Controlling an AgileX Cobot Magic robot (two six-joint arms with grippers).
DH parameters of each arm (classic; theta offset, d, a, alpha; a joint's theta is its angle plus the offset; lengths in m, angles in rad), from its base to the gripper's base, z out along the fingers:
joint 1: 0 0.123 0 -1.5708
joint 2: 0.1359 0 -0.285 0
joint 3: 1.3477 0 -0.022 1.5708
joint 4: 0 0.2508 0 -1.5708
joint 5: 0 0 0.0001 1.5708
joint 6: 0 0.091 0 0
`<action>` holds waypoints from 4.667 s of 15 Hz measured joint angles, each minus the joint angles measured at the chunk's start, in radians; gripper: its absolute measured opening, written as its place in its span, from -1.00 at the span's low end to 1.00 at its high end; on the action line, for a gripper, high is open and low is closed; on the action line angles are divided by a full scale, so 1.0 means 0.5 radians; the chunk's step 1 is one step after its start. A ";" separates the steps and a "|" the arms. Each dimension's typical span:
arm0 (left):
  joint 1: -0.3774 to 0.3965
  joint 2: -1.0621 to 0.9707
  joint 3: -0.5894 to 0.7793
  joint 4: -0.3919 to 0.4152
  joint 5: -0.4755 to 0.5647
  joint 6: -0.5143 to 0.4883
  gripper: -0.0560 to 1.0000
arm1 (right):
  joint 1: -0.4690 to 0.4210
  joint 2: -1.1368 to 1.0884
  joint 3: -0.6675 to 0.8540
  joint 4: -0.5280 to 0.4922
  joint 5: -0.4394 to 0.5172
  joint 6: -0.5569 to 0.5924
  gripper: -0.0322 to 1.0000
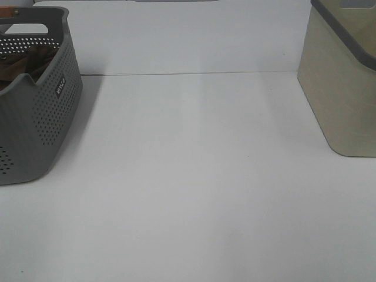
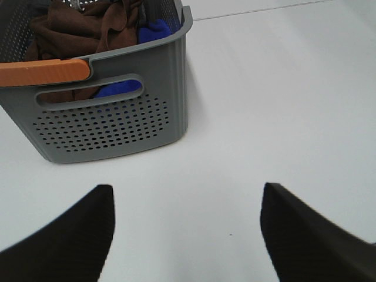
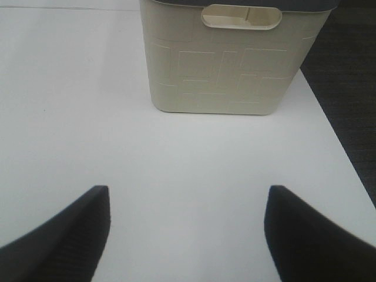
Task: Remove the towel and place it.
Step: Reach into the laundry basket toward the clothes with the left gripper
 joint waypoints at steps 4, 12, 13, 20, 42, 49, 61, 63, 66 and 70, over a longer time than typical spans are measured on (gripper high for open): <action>0.000 0.000 0.000 0.000 0.000 0.000 0.38 | 0.000 0.000 0.000 0.000 0.000 0.000 0.42; 0.000 0.000 0.000 0.000 0.000 0.000 0.38 | 0.000 0.000 0.000 0.000 0.000 0.000 0.42; 0.000 0.000 0.000 0.000 0.000 0.000 0.38 | 0.000 0.000 0.000 0.000 0.000 0.000 0.42; 0.000 0.000 0.000 0.000 0.000 0.000 0.38 | 0.000 0.000 0.000 0.000 0.000 0.000 0.42; 0.000 0.000 0.000 0.000 0.000 0.000 0.38 | 0.000 0.000 0.000 0.000 0.000 0.000 0.42; 0.000 0.000 0.000 0.000 0.000 0.000 0.38 | 0.000 0.000 0.000 0.000 0.000 0.000 0.42; 0.000 0.000 0.000 -0.022 0.000 0.000 0.38 | 0.000 0.000 0.000 0.000 0.000 0.000 0.42; 0.000 0.000 0.000 -0.052 0.000 0.000 0.38 | 0.000 0.000 0.000 0.000 0.000 0.000 0.42; 0.000 0.000 0.000 -0.056 -0.016 0.000 0.38 | 0.000 0.000 0.000 0.000 0.000 0.000 0.42; 0.000 0.258 -0.032 0.022 -0.448 -0.058 0.37 | 0.000 0.000 0.000 0.000 0.000 0.000 0.42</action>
